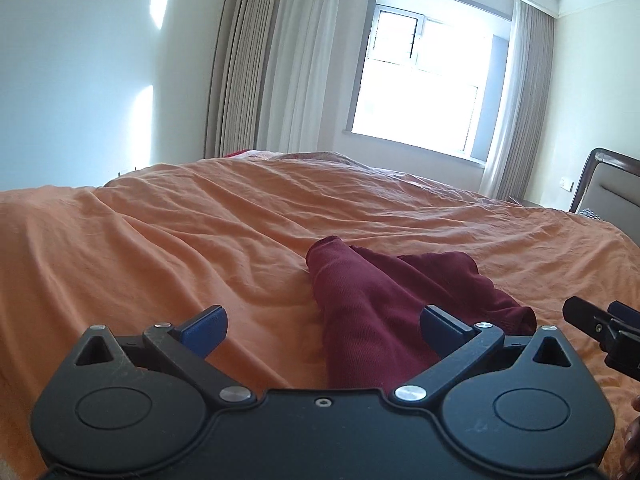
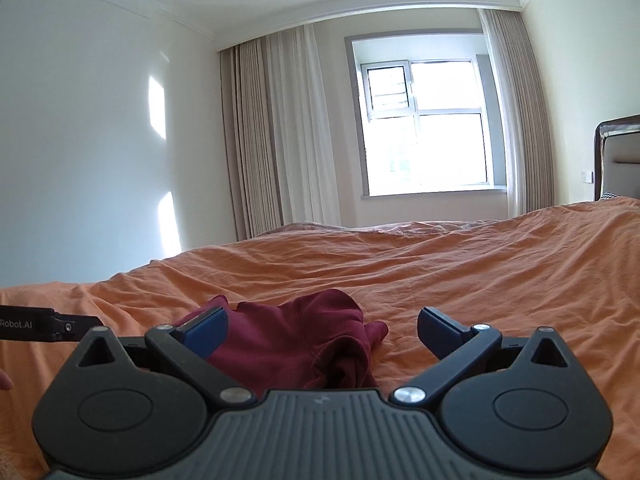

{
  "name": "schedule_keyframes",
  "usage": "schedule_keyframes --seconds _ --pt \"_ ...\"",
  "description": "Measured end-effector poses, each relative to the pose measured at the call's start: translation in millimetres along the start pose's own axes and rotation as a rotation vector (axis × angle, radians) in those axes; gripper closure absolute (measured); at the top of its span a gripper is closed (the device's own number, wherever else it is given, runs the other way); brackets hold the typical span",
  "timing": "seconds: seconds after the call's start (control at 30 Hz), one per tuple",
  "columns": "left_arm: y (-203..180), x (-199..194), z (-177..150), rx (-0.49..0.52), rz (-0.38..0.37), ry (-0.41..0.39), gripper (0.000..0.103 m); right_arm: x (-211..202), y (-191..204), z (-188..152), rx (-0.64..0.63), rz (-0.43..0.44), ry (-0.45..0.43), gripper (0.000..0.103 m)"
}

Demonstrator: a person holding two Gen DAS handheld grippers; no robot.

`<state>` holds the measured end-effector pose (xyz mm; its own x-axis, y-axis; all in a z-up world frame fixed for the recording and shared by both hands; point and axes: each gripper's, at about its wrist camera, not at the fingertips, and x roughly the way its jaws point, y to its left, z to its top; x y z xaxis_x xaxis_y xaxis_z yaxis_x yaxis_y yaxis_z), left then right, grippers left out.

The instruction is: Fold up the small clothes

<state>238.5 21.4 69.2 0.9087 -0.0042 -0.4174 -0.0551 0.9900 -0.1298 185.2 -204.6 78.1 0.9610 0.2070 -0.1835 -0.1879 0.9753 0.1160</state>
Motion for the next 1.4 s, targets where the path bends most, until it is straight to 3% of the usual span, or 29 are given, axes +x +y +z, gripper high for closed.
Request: schedule_keyframes --seconds 0.33,0.63,0.9,1.4 --pt "-4 -71 -31 0.061 0.01 -0.054 0.001 -82 12 -18 -0.016 -0.002 -0.073 0.0" --pt "-2 -118 -68 0.067 0.013 -0.107 0.001 -125 20 -51 -0.05 -0.012 -0.067 0.0" --pt "5 -124 -89 0.065 0.024 -0.092 0.001 -135 22 -64 -0.027 -0.025 -0.054 0.0" --pt "7 -119 -90 0.046 0.025 -0.075 0.001 -131 21 -67 -0.029 -0.029 -0.039 0.0"
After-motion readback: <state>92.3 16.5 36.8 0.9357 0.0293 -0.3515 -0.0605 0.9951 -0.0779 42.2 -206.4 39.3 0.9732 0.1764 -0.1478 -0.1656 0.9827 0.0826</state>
